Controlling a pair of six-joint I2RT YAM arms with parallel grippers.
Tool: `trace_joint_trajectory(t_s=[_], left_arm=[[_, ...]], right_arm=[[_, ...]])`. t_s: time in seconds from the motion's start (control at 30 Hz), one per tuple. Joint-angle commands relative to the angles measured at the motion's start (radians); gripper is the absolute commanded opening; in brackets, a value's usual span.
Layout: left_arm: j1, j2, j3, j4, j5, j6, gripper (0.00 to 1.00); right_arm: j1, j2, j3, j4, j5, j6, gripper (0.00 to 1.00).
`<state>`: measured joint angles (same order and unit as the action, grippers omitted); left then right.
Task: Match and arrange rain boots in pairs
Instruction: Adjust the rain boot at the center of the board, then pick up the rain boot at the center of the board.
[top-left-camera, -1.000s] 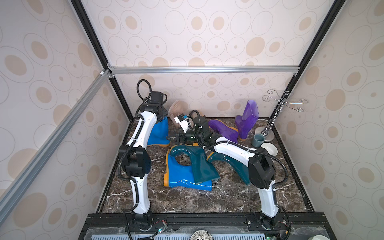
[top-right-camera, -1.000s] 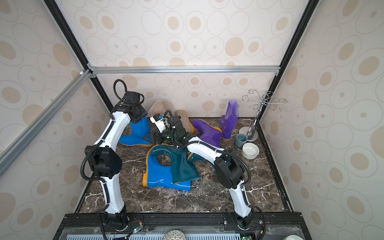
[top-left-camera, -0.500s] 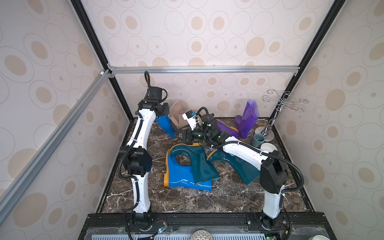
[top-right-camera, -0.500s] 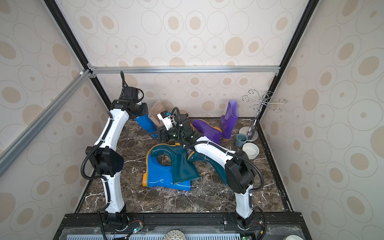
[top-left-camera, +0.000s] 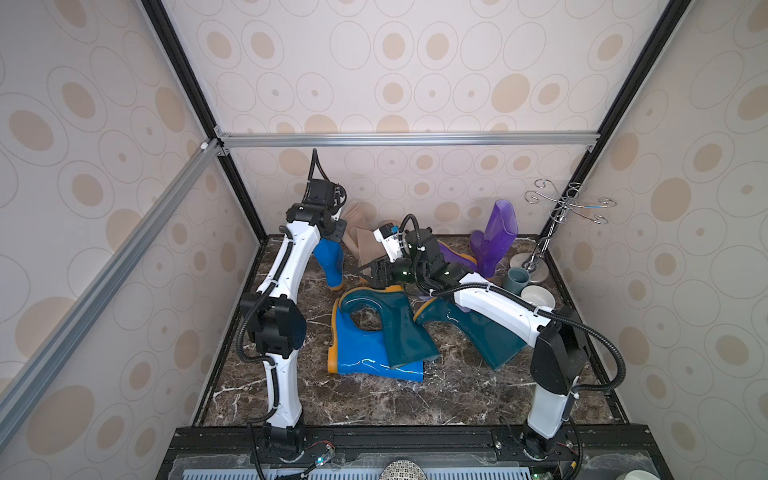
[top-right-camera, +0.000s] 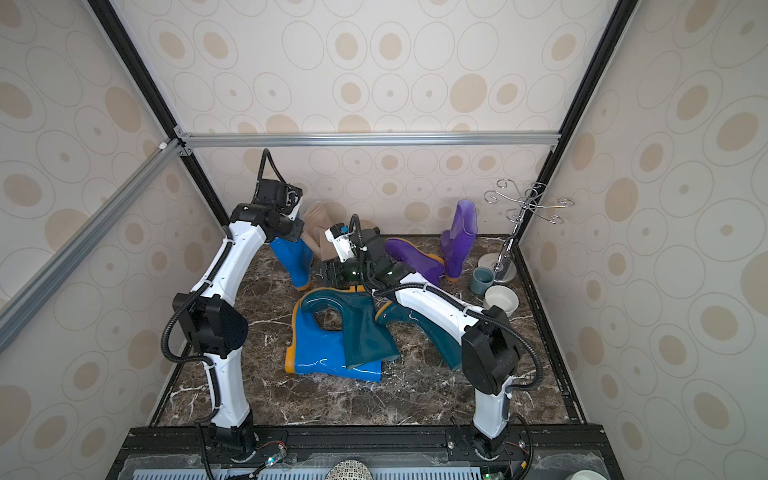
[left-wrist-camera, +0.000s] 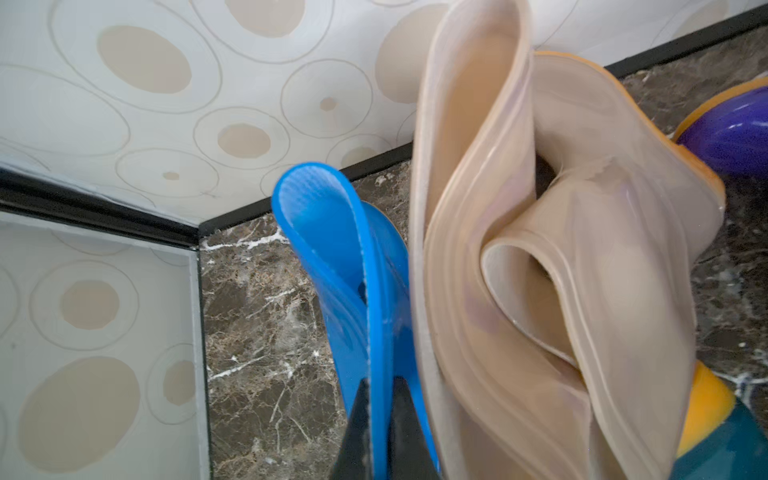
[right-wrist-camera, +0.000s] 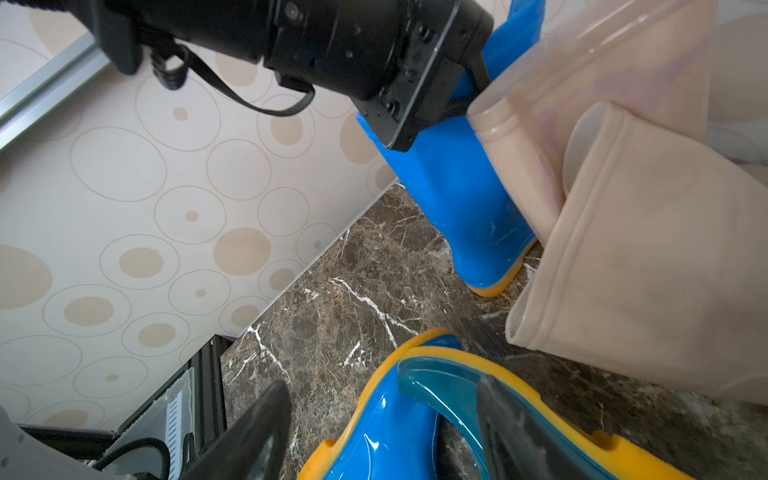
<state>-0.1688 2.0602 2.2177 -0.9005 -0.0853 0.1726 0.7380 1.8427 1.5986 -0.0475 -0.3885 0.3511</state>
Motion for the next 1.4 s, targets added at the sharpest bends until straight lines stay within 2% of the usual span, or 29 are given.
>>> trace_joint_trajectory(t_s=[0.0, 0.1, 0.27, 0.3, 0.33, 0.37, 0.4, 0.47, 0.67, 0.77, 0.9, 1.03, 1.1, 1.17, 1.27, 1.37], left_arm=[[0.008, -0.063, 0.016, 0.041, -0.043, 0.115, 0.0], [0.008, -0.059, 0.011, 0.032, -0.012, 0.116, 0.0], [0.008, -0.095, -0.061, 0.027, -0.052, 0.178, 0.0], [0.009, -0.102, -0.067, 0.032, -0.06, 0.169, 0.2], [0.008, -0.108, -0.068, 0.032, -0.063, 0.161, 0.54], [0.008, -0.115, -0.065, 0.039, -0.07, 0.142, 0.79], [0.008, -0.123, -0.059, 0.046, -0.081, 0.122, 0.89], [0.008, -0.147, -0.048, 0.068, -0.118, 0.07, 1.0], [0.008, -0.26, -0.082, 0.045, -0.134, -0.137, 1.0], [0.008, -0.333, -0.173, -0.013, -0.12, -0.252, 1.0], [0.008, -0.525, -0.473, 0.046, -0.075, -0.358, 1.0], [0.006, -0.762, -0.846, 0.173, 0.025, -0.453, 1.0], [0.004, -0.84, -0.987, 0.214, 0.081, -0.499, 1.0], [-0.001, -0.89, -1.11, 0.265, 0.131, -0.535, 1.0], [-0.012, -0.925, -1.243, 0.346, 0.189, -0.585, 1.0], [-0.038, -0.902, -1.317, 0.406, 0.196, -0.6, 1.0]], right_arm=[[-0.006, -0.004, 0.036, -0.054, 0.019, 0.027, 0.72], [-0.005, 0.006, 0.049, -0.066, 0.025, 0.032, 0.72], [-0.005, 0.007, 0.055, -0.095, 0.036, 0.035, 0.72], [-0.005, 0.008, 0.058, -0.104, 0.041, 0.034, 0.73], [-0.005, 0.006, 0.06, -0.113, 0.045, 0.03, 0.73], [-0.005, 0.005, 0.061, -0.12, 0.049, 0.023, 0.73], [-0.006, 0.0, 0.063, -0.133, 0.06, 0.015, 0.73], [-0.005, -0.014, 0.062, -0.161, 0.09, -0.002, 0.74], [0.006, -0.02, 0.093, -0.406, 0.209, -0.113, 0.75], [0.041, -0.01, 0.084, -0.51, 0.295, -0.201, 0.76], [0.095, 0.026, 0.079, -0.58, 0.343, -0.267, 0.78], [0.133, 0.084, 0.084, -0.592, 0.333, -0.285, 0.83], [0.149, 0.13, 0.101, -0.599, 0.323, -0.306, 0.86], [0.168, 0.194, 0.148, -0.639, 0.345, -0.339, 0.87], [0.181, 0.31, 0.265, -0.758, 0.464, -0.34, 0.87], [0.173, 0.397, 0.36, -0.86, 0.609, -0.328, 0.84]])
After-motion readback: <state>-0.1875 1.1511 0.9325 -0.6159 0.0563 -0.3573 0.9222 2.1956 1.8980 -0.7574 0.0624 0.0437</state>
